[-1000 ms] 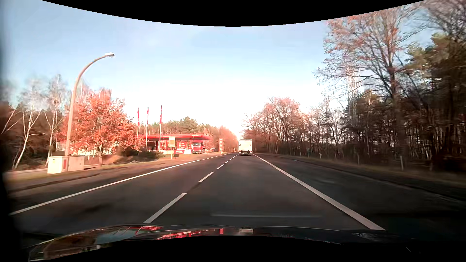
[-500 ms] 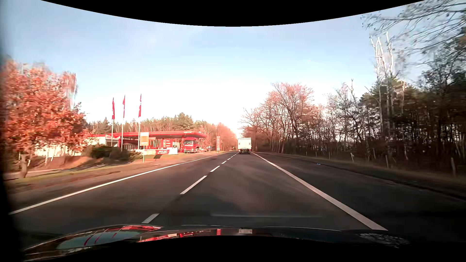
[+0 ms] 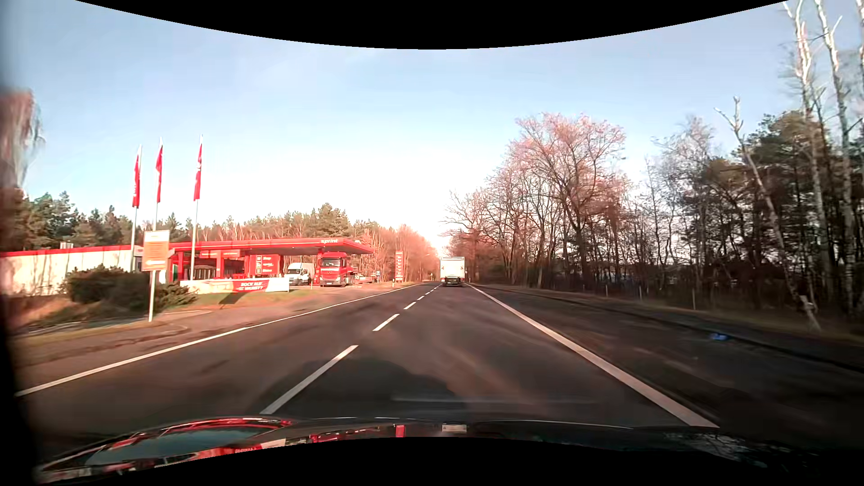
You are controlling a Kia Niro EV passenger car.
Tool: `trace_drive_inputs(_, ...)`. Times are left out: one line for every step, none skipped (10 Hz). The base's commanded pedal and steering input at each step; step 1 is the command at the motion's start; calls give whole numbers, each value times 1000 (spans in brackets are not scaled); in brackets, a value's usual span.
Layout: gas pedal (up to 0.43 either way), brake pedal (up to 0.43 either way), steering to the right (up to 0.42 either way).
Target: Follow the waypoints while adhering to traffic rules and regulations
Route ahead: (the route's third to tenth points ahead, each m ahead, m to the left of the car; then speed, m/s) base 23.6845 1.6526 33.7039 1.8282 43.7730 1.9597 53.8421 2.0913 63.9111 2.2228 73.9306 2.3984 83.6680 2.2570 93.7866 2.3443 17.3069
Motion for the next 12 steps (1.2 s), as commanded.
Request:
trace_drive_inputs(209,0,0)
trace_drive_inputs(209,0,0)
trace_drive_inputs(209,0,0)
trace_drive_inputs(197,0,0)
trace_drive_inputs(189,0,-1)
trace_drive_inputs(189,0,0)
trace_drive_inputs(177,0,0)
trace_drive_inputs(177,0,0)
trace_drive_inputs(169,0,0)
trace_drive_inputs(169,0,0)
trace_drive_inputs(169,0,0)
trace_drive_inputs(169,0,0)
